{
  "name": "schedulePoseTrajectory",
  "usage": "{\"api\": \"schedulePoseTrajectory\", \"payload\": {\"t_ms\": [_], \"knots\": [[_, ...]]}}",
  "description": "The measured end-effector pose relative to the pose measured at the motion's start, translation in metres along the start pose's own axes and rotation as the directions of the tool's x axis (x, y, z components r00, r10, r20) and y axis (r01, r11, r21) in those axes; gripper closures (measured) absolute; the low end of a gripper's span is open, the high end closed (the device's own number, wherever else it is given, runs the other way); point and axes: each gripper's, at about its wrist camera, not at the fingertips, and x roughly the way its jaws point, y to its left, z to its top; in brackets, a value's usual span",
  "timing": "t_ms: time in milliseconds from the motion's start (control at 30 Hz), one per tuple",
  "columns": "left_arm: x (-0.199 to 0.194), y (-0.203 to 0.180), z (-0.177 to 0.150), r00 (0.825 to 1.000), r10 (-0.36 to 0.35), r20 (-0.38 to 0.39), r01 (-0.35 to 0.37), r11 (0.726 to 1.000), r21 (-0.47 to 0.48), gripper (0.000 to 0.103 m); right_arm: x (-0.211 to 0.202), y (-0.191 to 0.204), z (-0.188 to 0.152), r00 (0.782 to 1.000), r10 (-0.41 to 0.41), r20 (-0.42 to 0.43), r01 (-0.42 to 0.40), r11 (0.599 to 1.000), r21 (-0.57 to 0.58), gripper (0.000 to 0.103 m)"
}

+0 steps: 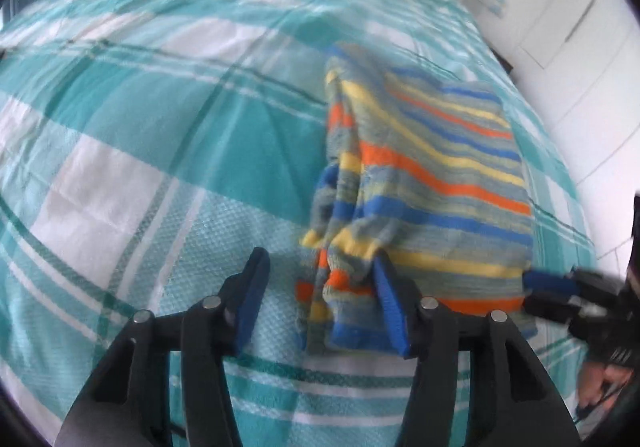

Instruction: Fold small clothes

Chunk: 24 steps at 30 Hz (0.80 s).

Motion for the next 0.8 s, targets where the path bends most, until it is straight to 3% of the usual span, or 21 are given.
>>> {"api": "schedulePoseTrajectory", "payload": {"t_ms": [67, 133, 200, 233, 267, 400, 500, 567, 600, 633, 667, 700, 733, 800], "knots": [[-0.007, 0.003, 0.005, 1.000, -0.007, -0.012, 0.007, 1.000, 0.002, 0.048, 0.017, 0.001, -0.020, 0.996, -0.067, -0.065, 0.067, 0.998, -0.006, 0.069], [-0.024, 0.001, 0.009, 1.000, 0.000, 0.020, 0.000, 0.999, 0.037, 0.044, 0.004, 0.006, -0.025, 0.997, -0.082, -0.004, 0.082, 0.997, -0.015, 0.068], [-0.037, 0.002, 0.019, 0.997, -0.041, 0.065, 0.037, 0.997, 0.063, 0.017, -0.014, 0.001, -0.021, 0.996, -0.072, 0.061, 0.070, 0.997, 0.031, 0.047], [-0.040, 0.001, 0.025, 0.994, -0.072, 0.081, 0.067, 0.995, 0.074, 0.010, -0.023, -0.004, -0.016, 0.991, -0.081, 0.111, 0.075, 0.996, 0.055, 0.030], [-0.039, 0.000, 0.033, 0.992, -0.093, 0.089, 0.086, 0.993, 0.082, 0.006, -0.032, -0.009, -0.011, 0.982, -0.101, 0.162, 0.089, 0.993, 0.076, 0.019], [0.008, -0.010, 0.068, 0.995, -0.089, -0.043, 0.093, 0.989, 0.117, 0.006, -0.032, -0.049, 0.020, 0.967, -0.139, 0.216, 0.091, 0.971, 0.220, 0.018], [0.037, -0.016, 0.076, 0.993, -0.051, -0.104, 0.067, 0.986, 0.152, 0.006, -0.011, -0.084, 0.040, 0.971, -0.100, 0.216, 0.018, 0.935, 0.353, 0.018], [0.047, -0.021, 0.077, 0.994, -0.026, -0.103, 0.045, 0.982, 0.183, 0.006, 0.009, -0.094, 0.050, 0.974, -0.059, 0.221, -0.033, 0.919, 0.392, 0.021], [0.047, -0.023, 0.077, 0.996, -0.020, -0.088, 0.037, 0.981, 0.189, 0.010, 0.021, -0.094, 0.055, 0.976, -0.036, 0.213, -0.054, 0.915, 0.400, 0.025], [0.046, -0.025, 0.076, 0.997, -0.030, -0.073, 0.043, 0.981, 0.191, 0.020, 0.033, -0.090, 0.058, 0.979, -0.017, 0.204, -0.066, 0.916, 0.395, 0.033], [0.046, -0.027, 0.075, 0.995, -0.064, -0.081, 0.078, 0.978, 0.194, 0.063, 0.041, -0.080, 0.062, 0.981, -0.019, 0.195, -0.055, 0.929, 0.366, 0.049], [0.048, -0.029, 0.074, 0.988, -0.105, -0.115, 0.126, 0.974, 0.186, 0.086, 0.045, -0.069, 0.065, 0.982, -0.055, 0.180, -0.007, 0.945, 0.328, 0.056], [0.045, -0.031, 0.073, 0.991, -0.091, -0.097, 0.108, 0.976, 0.187, 0.086, 0.047, -0.055, 0.068, 0.978, -0.112, 0.174, 0.059, 0.957, 0.284, 0.073], [0.029, -0.038, 0.071, 0.995, -0.085, -0.055, 0.095, 0.970, 0.222, 0.087, 0.039, -0.035, 0.072, 0.966, -0.169, 0.196, 0.122, 0.965, 0.234, 0.080]]}}
